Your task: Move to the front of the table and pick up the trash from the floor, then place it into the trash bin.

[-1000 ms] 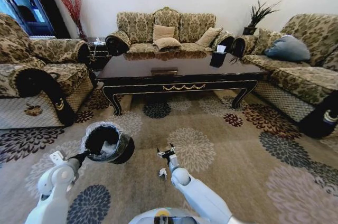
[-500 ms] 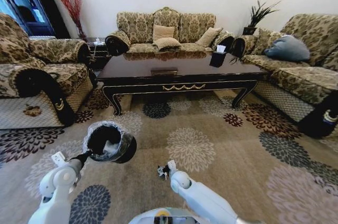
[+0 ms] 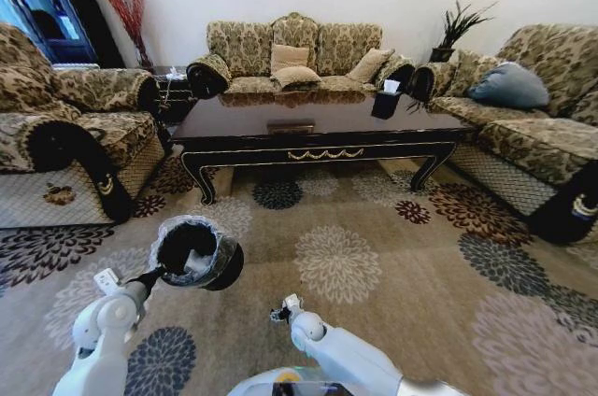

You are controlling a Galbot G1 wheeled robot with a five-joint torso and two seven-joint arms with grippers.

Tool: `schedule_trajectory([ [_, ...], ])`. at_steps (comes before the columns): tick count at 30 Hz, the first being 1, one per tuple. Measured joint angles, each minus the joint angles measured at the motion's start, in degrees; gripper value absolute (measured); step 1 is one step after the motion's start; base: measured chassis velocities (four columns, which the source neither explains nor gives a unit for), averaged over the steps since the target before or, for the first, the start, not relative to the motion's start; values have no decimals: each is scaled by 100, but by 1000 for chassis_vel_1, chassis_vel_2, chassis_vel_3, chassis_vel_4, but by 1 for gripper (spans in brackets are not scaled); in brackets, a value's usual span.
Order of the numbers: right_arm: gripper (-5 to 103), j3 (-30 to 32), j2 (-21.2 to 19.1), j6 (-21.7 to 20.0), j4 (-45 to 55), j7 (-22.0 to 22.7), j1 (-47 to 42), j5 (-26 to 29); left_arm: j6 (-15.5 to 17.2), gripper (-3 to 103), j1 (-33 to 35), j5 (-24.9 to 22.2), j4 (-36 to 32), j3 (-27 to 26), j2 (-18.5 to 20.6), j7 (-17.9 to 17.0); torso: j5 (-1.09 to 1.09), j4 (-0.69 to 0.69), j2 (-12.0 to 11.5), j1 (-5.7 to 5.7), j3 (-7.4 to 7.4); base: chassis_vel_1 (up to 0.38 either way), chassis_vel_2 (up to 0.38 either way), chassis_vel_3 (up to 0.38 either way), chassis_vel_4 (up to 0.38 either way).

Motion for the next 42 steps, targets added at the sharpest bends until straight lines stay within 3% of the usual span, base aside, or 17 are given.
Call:
schedule_trajectory([
  [7, 100, -3, 47, -46, -103, 207, -13, 151, 0, 2, 24, -3, -37, 0, 20, -1, 0, 0, 0, 0, 0, 0, 0, 0, 0],
  [9, 95, -3, 49, -44, -95, 224, -18, 209, -1, 2, 27, -3, -43, 0, 22, -3, 0, 1, 0, 0, 0, 0, 0, 0, 0],
  [12, 80, 0, 42, -44, -9, 290, -46, 349, -1, 2, 41, -3, -52, 3, 21, -8, 1, 2, 0, 0, 0, 0, 0, 0, 0],
  [14, 80, 2, 39, -42, 7, 296, -53, 356, -1, 2, 46, -3, -53, 7, 20, -10, 1, 2, 0, 0, 0, 0, 0, 0, 0],
  [17, 63, 21, 26, -20, 48, 322, -83, 359, -1, 2, 47, 0, -53, 28, 18, -13, 2, 3, 0, 0, 0, 0, 0, 0, 0],
  [19, 63, 26, 23, -11, 54, 327, -91, 357, -1, 2, 45, 0, -53, 31, 18, -13, 2, 3, 0, 0, 0, 0, 0, 0, 0],
  [20, 52, 31, 21, 5, 65, 341, -107, 350, -1, 2, 37, 2, -49, 41, 18, -13, 3, 2, 0, 0, 0, 0, 0, 0, 0],
  [21, 52, 38, 12, 21, 66, 357, -115, 338, -1, 2, 29, 3, -41, 47, 18, -13, 3, 1, 0, 0, 0, 0, 0, 0, 0],
  [24, 36, 51, -19, 51, 86, 403, -125, 313, -1, 2, 6, 6, -16, 63, 29, -14, 0, -1, 0, 0, 0, 0, 0, 0, 0],
  [27, 30, 56, -57, 55, 112, 431, -125, 309, -1, 2, -7, 9, -2, 71, 34, -15, -2, -2, 0, 0, 0, 0, 0, 0, 0],
  [32, 9, 82, -122, 107, 185, 450, -115, 292, -1, 2, -25, 24, 13, 102, 29, -15, -3, -2, 0, 0, 0, 0, 0, 0, 0],
  [33, 4, 105, -131, 173, 218, 449, -114, 263, -2, 2, -25, 37, 13, 118, 22, -15, -2, -1, 0, 0, 0, 0, 0, 0, 0],
  [37, 1, 253, -163, 623, 435, 297, -102, 101, -2, 2, -23, 119, 13, 205, -29, -15, -1, 1, 0, 0, 0, 0, 0, 0, 0],
  [41, 0, 461, -227, 1599, 841, -289, 34, -189, -2, 2, -11, 265, 13, 412, -128, -14, 0, 0, 0, 0, 0, 0, 0, 0, 0],
  [42, 0, 461, -227, 1599, 841, -289, 34, -189, -2, 2, -11, 265, 13, 412, -128, -14, 0, 0, 0, 0, 0, 0, 0, 0, 0],
])
